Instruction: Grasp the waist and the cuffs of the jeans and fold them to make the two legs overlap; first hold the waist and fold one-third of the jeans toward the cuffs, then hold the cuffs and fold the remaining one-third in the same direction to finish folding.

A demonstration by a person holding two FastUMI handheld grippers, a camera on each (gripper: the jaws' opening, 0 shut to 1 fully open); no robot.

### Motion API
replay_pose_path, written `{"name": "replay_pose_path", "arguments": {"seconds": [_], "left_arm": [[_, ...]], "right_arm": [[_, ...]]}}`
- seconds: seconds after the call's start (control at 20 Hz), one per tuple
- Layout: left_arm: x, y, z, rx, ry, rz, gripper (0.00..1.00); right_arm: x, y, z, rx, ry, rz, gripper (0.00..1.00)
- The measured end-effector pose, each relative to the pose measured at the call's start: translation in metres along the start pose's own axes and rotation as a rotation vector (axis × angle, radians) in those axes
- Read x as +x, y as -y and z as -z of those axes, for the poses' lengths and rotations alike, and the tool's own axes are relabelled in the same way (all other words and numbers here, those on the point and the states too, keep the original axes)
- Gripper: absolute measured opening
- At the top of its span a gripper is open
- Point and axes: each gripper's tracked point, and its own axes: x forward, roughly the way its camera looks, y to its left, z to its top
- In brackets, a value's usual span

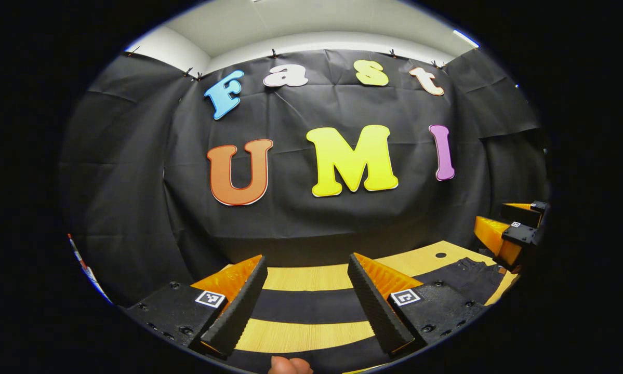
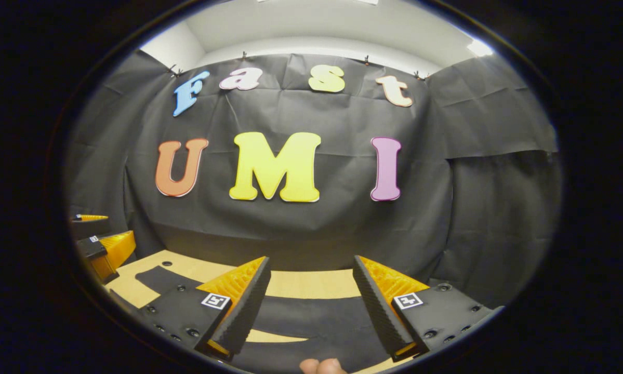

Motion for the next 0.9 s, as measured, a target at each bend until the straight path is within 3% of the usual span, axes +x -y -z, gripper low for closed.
{"name": "replay_pose_path", "arguments": {"seconds": [0.9], "left_arm": [[-0.008,-0.012,0.013,-0.022,-0.034,-0.032,0.99]], "right_arm": [[-0.004,0.001,0.005,-0.019,-0.009,-0.022,0.97]]}}
